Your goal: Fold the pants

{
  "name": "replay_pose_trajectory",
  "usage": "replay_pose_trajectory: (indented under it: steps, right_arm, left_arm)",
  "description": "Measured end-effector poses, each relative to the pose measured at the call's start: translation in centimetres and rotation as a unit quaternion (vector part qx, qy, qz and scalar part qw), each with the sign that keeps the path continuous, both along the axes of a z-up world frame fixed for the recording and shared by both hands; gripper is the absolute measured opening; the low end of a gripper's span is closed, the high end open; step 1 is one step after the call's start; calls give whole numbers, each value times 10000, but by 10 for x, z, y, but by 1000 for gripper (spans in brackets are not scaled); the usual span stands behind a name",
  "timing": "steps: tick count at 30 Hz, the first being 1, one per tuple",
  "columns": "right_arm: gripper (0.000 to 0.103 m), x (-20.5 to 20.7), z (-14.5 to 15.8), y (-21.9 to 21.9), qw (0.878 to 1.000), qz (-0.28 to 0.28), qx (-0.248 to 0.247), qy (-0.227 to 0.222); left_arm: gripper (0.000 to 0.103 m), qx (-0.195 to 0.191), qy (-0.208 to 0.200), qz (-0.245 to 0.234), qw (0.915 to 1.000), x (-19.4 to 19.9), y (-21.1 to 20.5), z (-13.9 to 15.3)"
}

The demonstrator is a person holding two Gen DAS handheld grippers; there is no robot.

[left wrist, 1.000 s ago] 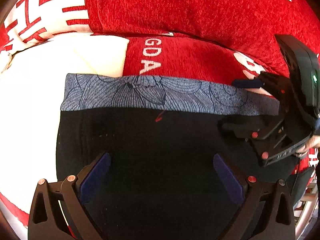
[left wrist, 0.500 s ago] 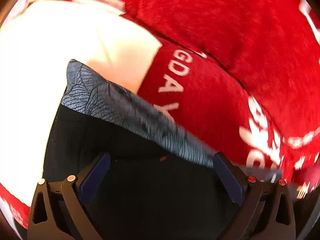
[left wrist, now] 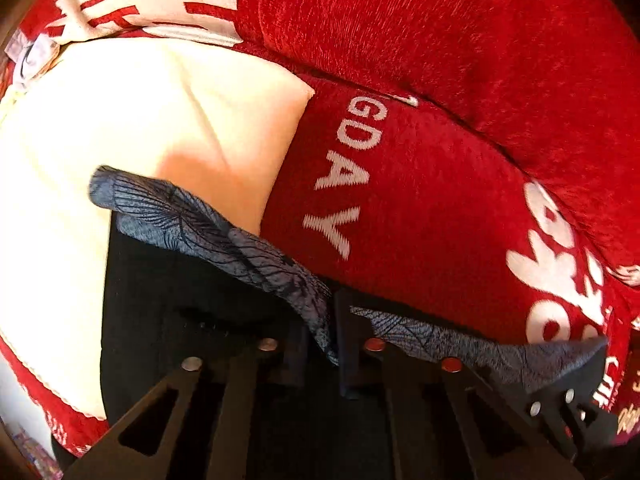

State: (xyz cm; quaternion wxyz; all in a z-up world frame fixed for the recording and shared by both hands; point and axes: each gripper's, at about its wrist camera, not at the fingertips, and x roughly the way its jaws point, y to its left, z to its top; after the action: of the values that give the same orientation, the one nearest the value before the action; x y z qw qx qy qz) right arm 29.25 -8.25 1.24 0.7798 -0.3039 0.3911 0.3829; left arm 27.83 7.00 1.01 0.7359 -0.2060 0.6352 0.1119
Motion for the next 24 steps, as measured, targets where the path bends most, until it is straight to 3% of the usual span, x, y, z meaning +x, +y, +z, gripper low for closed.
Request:
replay_pose_trajectory:
  steps: [2, 5, 7, 8, 12, 13, 14, 15, 20, 24]
  right_arm:
    - [5, -4, 5, 1, 9999, -49, 3, -91]
    - [21, -8, 7, 1, 9999, -13, -157, -55]
    - [73, -10, 3, 1, 9991, 77, -391, -150]
    - [77, -8, -4, 11, 9982, 152, -514, -269]
    - [77, 6, -8, 11, 9984, 23, -560, 93]
    - [58, 9, -9, 9, 9984, -22, -520, 209]
    - [35, 14, -9, 6, 9971, -46, -442, 613]
    - [22, 14, -8, 4, 9961, -135, -426, 755]
    - [14, -39, 34, -8, 9995, -76, -284, 117]
    - [13, -116, 64, -11, 9963, -83, -469, -709]
  left_arm:
    - [8, -135, -242, 15, 9996, -17, 3, 9]
    - [8, -77, -437, -23, 9990, -39, -1, 18]
    - [8, -50, -374, -24, 9993, -43, -6, 16]
    - [8, -59, -354, -15, 9994, -44, -4, 17]
    - [8, -96, -372, -30, 9993, -47, -3, 23]
    - [8, -98, -379, -47, 9992, -44, 2, 23]
    - [8, -92, -380, -72, 9992, -45, 1, 24]
    - [8, -114, -376, -93, 9992, -46, 1, 25]
    - [8, -376, -807, -304, 9956, -86, 3, 58]
    - [8, -699, -1334, -574, 9869, -146, 5, 83]
